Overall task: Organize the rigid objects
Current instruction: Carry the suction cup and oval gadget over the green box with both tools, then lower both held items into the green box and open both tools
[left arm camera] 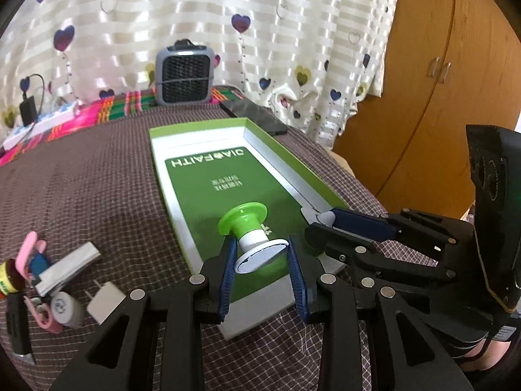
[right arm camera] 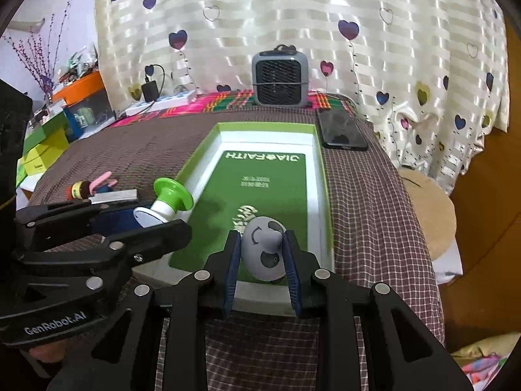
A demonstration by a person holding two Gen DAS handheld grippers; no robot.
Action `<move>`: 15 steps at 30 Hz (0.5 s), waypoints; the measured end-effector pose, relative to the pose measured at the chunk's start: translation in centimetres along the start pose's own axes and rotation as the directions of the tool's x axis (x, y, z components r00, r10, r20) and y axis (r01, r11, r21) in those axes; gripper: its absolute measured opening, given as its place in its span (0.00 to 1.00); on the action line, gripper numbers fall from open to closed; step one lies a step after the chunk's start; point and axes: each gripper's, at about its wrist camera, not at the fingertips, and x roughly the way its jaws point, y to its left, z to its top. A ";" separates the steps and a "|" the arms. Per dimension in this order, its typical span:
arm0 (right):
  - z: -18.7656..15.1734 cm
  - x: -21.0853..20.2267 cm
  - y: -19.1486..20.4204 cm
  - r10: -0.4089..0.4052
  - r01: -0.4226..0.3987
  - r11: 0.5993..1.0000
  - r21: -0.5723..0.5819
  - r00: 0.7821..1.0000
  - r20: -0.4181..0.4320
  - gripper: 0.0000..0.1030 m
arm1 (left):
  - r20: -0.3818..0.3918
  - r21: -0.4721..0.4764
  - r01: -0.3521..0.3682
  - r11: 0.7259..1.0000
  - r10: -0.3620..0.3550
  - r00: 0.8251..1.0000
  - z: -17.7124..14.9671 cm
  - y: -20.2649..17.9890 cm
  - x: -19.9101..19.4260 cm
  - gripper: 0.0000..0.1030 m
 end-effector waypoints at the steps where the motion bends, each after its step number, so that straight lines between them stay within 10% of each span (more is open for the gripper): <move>1: 0.0 0.2 -0.2 -0.004 0.004 1.000 0.003 1.000 -0.006 0.27 | -0.005 -0.001 0.003 1.000 -0.003 1.000 0.0 0.0 0.2 0.29; 15: -0.4 0.0 -0.6 -0.061 0.061 0.998 0.008 0.998 0.010 0.37 | -0.006 0.005 0.033 0.999 -0.033 0.999 0.2 0.1 0.1 0.30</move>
